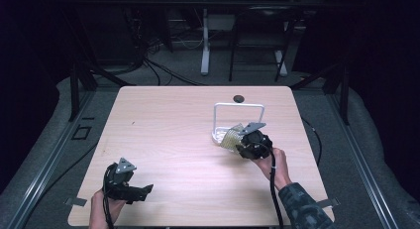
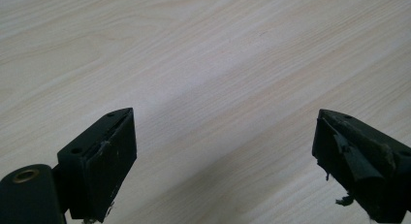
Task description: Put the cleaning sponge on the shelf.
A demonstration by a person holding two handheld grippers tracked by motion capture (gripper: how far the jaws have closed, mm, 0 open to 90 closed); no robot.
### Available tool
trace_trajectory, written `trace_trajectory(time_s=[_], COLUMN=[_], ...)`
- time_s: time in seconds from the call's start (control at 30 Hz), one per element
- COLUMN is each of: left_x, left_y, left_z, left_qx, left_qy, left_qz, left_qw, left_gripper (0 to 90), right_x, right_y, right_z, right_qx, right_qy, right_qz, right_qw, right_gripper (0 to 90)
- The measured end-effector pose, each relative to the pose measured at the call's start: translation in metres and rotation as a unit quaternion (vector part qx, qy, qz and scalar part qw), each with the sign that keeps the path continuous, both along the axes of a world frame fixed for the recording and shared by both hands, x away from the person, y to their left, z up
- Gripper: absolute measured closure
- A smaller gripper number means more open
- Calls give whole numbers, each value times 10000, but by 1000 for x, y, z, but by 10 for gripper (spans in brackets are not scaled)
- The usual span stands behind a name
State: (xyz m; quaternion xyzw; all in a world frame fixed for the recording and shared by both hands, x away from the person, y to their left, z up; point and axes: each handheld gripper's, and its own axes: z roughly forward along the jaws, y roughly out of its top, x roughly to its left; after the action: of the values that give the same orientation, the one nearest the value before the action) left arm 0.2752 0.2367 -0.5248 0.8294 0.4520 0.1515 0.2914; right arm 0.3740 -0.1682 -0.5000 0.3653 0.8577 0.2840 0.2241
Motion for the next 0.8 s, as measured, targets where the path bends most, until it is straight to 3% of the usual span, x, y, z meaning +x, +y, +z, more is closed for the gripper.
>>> trace_trajectory(time_s=[0.37, 0.8], left_x=[0, -1], left_y=[-1, -2], left_z=[0, -1], left_qx=[26, 27], left_qy=[33, 10], left_qz=[-13, -21], left_qw=[10000, 10000], left_gripper=[92, 92], right_x=[14, 31], right_y=[7, 14], right_z=[1, -7], right_qx=[-68, -133], right_qy=[-74, 20], right_qz=[-50, -414], right_qw=[9999, 9991], right_gripper=[553, 546])
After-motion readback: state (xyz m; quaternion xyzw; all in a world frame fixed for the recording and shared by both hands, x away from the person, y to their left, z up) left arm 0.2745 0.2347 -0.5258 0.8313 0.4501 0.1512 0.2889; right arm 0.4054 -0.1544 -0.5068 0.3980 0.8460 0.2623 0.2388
